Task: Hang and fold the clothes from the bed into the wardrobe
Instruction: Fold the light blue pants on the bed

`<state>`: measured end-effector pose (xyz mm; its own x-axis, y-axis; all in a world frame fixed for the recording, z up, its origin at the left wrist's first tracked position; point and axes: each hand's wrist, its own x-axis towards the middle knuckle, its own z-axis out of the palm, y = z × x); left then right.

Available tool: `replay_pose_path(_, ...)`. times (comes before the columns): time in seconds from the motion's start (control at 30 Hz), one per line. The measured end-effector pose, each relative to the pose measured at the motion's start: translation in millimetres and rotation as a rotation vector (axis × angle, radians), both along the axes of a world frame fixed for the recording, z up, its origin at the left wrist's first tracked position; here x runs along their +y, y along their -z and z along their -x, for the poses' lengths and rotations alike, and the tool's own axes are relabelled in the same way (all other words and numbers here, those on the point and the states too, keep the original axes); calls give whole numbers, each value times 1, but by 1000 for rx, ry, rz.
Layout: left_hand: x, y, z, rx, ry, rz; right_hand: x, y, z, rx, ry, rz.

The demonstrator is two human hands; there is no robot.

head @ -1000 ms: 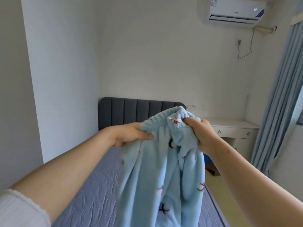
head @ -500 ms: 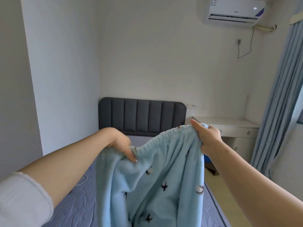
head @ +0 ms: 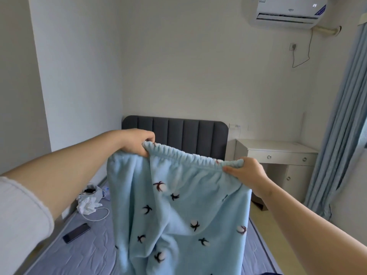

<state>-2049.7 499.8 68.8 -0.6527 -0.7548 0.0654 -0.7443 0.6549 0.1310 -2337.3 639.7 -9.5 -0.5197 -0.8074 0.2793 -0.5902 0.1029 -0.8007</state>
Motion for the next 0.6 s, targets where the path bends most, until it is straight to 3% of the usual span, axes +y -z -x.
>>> replay_pose_path(0.17,9,-10,-2,-152,32,-216,1,-11,8,-11,55,176)
replay_pose_path(0.27,15,-18,-3,-261,-105,-385,6,-15,8,-48,35,224)
replay_pose_path(0.37,15,-12,-3,-359,-225,-293,7,-18,-3,-227,-36,264)
replay_pose_path(0.47,14,-14,5,-180,-190,-111,7,-25,-17,-477,-232,197)
replay_pose_path(0.6,13,-39,7,181,-163,-35,7,-41,-23,-229,-356,-97)
